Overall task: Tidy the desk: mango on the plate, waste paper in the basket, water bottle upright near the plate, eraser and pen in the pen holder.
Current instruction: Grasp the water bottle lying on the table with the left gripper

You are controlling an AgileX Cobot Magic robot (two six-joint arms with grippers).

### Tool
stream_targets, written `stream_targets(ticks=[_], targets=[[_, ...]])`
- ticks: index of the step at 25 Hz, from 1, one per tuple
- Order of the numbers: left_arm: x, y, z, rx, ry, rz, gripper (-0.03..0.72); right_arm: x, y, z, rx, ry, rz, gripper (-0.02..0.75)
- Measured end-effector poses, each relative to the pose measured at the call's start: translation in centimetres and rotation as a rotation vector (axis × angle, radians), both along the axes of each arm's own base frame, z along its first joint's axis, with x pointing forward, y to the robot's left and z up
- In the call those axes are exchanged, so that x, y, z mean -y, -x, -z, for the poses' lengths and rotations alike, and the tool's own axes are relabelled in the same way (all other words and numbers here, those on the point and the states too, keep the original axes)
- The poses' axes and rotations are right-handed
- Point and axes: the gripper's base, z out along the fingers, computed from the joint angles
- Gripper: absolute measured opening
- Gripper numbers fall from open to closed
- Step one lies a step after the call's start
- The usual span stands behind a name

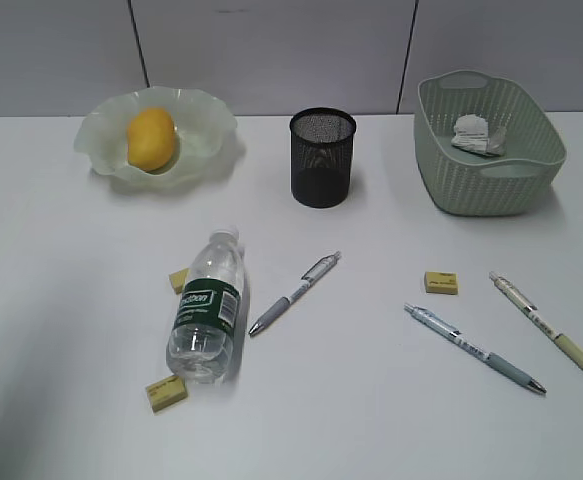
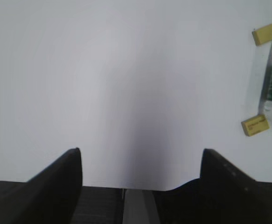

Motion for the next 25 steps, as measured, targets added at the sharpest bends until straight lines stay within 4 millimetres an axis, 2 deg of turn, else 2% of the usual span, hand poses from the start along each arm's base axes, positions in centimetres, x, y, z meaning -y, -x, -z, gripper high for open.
stream_targets(ticks=[4, 9, 14, 18, 21, 25], targets=[[4.9, -2.8, 0.9, -0.072, 0.04, 0.058, 0.596, 0.0, 0.0, 0.0, 0.001, 0.0, 0.0, 0.421], [11.9, -6.8, 4.0, -0.195, 0.049, 0.127, 0.596, 0.0, 0.0, 0.0, 0.001, 0.0, 0.0, 0.421], [18.0, -10.7, 6.2, -0.218, 0.06, 0.208, 0.596, 0.0, 0.0, 0.0, 0.001, 0.0, 0.0, 0.421], [20.5, -13.3, 8.8, -0.237, 0.05, 0.223, 0.596, 0.0, 0.0, 0.0, 0.001, 0.0, 0.0, 0.421], [21.0, -14.4, 10.3, -0.244, 0.017, 0.224, 0.596, 0.0, 0.0, 0.0, 0.001, 0.0, 0.0, 0.421], [21.1, -15.0, 12.0, -0.268, -0.014, 0.225, 0.596, 0.0, 0.0, 0.0, 0.001, 0.0, 0.0, 0.421]])
